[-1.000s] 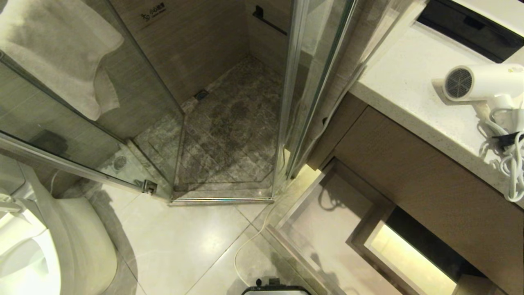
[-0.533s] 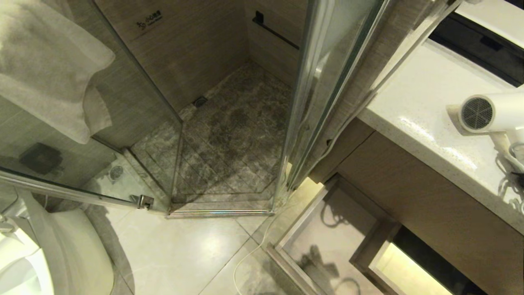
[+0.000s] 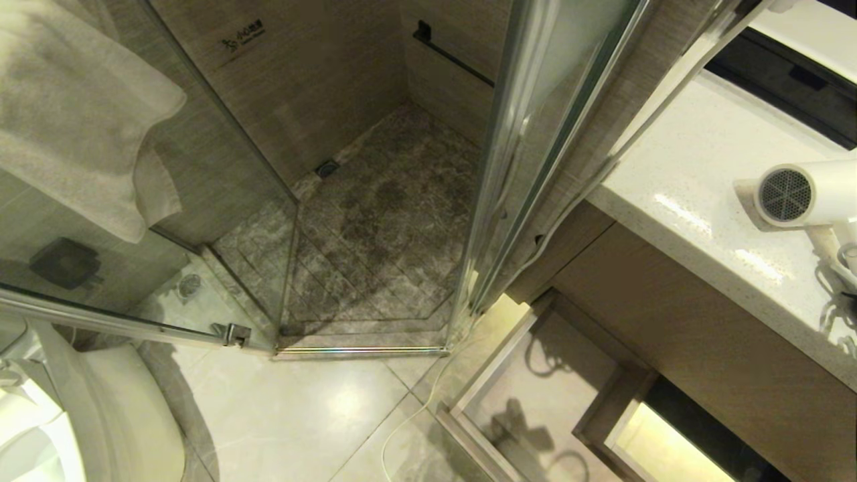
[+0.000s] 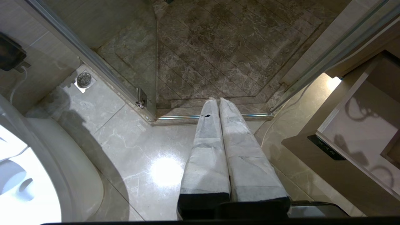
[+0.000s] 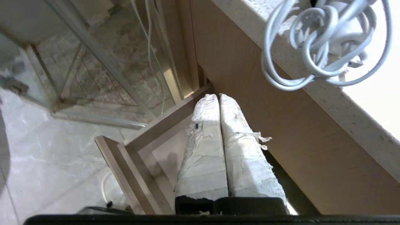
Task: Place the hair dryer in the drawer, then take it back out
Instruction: Pick up the hairdryer
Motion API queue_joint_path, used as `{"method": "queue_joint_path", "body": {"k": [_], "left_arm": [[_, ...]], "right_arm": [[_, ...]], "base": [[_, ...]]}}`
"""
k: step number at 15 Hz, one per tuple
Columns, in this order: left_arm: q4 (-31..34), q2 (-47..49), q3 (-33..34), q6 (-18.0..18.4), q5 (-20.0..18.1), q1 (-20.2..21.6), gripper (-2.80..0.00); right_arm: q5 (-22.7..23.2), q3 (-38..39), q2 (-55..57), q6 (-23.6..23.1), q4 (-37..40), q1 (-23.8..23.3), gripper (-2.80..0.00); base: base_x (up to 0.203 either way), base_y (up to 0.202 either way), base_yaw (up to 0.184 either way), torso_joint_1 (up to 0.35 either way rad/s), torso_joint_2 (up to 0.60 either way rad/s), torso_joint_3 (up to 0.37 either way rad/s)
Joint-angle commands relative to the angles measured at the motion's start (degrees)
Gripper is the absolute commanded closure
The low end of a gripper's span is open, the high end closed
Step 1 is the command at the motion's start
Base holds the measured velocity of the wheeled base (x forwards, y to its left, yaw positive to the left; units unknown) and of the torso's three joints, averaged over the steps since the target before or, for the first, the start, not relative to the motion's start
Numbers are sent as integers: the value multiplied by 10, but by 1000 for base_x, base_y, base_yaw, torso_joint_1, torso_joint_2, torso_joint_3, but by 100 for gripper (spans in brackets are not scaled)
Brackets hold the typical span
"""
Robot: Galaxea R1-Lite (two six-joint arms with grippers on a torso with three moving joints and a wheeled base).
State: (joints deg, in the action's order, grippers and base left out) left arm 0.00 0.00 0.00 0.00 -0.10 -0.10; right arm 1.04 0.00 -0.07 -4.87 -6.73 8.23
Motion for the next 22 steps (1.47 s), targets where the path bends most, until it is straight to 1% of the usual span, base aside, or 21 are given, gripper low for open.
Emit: {"method": "queue_joint_path", "body": {"k": [1, 2, 3, 4, 6, 7, 8, 9, 10, 11, 12, 13, 14, 15, 16, 17, 18, 20, 22], "left_arm": [[0, 0, 1, 0, 0, 0, 0], [0, 0, 1, 0, 0, 0, 0], [0, 0, 1, 0, 0, 0, 0], [0, 0, 1, 0, 0, 0, 0], [0, 0, 1, 0, 0, 0, 0], [0, 0, 1, 0, 0, 0, 0], [0, 0, 1, 0, 0, 0, 0], [0, 0, 1, 0, 0, 0, 0], [0, 0, 1, 0, -1, 0, 0], [0, 0, 1, 0, 0, 0, 0], [0, 0, 1, 0, 0, 0, 0], [0, 0, 1, 0, 0, 0, 0], [0, 0, 1, 0, 0, 0, 0], [0, 0, 1, 0, 0, 0, 0], [0, 0, 1, 0, 0, 0, 0], [0, 0, 1, 0, 0, 0, 0], [0, 0, 1, 0, 0, 0, 0], [0, 0, 1, 0, -1, 0, 0], [0, 0, 1, 0, 0, 0, 0]], "right_arm": [[-1, 4, -22, 8, 13, 0, 0], [-2, -15, -22, 10, 29, 0, 0], [2, -56, -18, 10, 44, 1, 0], [10, -121, -7, 11, 62, 2, 0], [37, -320, 62, 11, 132, 4, 0], [51, -452, 126, 9, 191, 6, 0], [60, -572, 196, 1, 268, 9, 0], [59, -679, 279, -15, 368, 17, 0], [52, -758, 355, -36, 470, 25, 0], [48, -813, 419, -59, 565, 33, 0], [47, -847, 480, -78, 641, 39, 0], [49, -858, 525, -93, 692, 44, 0], [50, -868, 566, -105, 727, 48, 0], [49, -888, 602, -114, 750, 52, -280], [40, -910, 631, -121, 767, 56, -280], [9, -929, 656, -126, 776, 62, -280], [-31, -941, 676, -126, 778, 69, -280], [-60, -952, 698, -130, 769, 71, -280], [-116, -941, 703, -134, 744, 69, -280]], "base": [[0, 0, 0, 0, 0, 0], [0, 0, 0, 0, 0, 0], [0, 0, 0, 0, 0, 0], [0, 0, 0, 0, 0, 0], [0, 0, 0, 0, 0, 0], [0, 0, 0, 0, 0, 0], [0, 0, 0, 0, 0, 0], [0, 0, 0, 0, 0, 0], [0, 0, 0, 0, 0, 0], [0, 0, 0, 0, 0, 0], [0, 0, 0, 0, 0, 0], [0, 0, 0, 0, 0, 0], [0, 0, 0, 0, 0, 0], [0, 0, 0, 0, 0, 0], [0, 0, 0, 0, 0, 0], [0, 0, 0, 0, 0, 0], [0, 0, 0, 0, 0, 0], [0, 0, 0, 0, 0, 0], [0, 0, 0, 0, 0, 0]]}}
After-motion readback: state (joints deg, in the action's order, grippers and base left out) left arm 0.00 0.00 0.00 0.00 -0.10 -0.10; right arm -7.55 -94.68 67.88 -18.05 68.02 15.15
